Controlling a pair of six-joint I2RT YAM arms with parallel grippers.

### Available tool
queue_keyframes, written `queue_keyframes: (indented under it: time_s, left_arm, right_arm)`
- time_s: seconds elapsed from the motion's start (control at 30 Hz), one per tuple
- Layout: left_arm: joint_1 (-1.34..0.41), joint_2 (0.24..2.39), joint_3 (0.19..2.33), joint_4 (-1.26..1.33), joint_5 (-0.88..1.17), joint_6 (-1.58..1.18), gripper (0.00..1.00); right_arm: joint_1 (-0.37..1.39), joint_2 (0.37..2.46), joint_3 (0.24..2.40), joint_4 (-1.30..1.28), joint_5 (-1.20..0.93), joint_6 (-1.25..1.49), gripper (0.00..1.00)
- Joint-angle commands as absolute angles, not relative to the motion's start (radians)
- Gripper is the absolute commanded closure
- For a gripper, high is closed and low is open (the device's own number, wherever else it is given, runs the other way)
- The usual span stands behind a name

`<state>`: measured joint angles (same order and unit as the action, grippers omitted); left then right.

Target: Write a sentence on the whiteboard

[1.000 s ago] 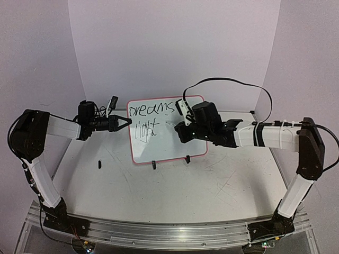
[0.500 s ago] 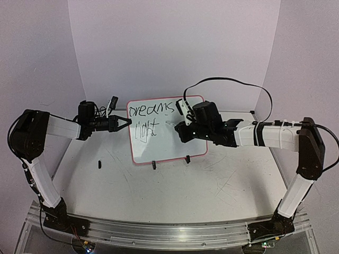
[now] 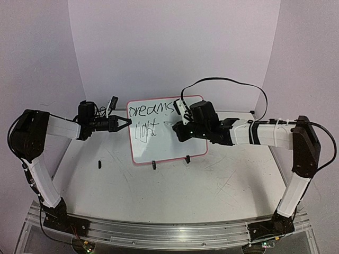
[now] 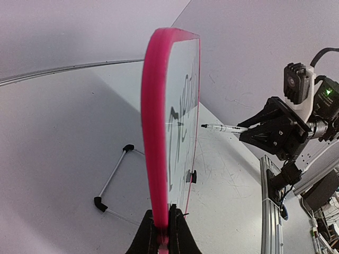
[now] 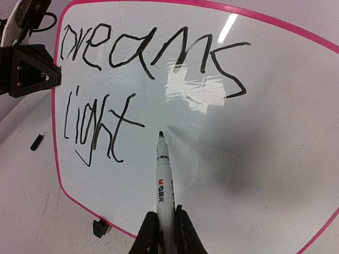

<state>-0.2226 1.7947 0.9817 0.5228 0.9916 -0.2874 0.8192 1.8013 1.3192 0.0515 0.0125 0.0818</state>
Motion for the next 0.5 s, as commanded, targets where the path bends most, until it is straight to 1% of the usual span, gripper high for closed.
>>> queue_keyframes:
  time_s: [0.0, 0.23, 0.47]
  left_arm:
    - [-0.230, 1.791, 1.012, 0.500, 0.900, -0.219, 1.00]
    - [-0.229, 1.793, 1.012, 0.499, 0.904, -0.216, 1.00]
    - [-0.230, 1.797, 1.016, 0.497, 0.907, -0.215, 1.00]
  right_arm:
    - [0.817, 1.826, 1.373, 0.069, 0.053, 0.088, 1.00]
    - [0.815, 1.848, 1.395, 0.068, 0.075, 0.094, 1.00]
    - [0.815, 1.836, 1.364, 0.052, 0.058, 0.098, 1.00]
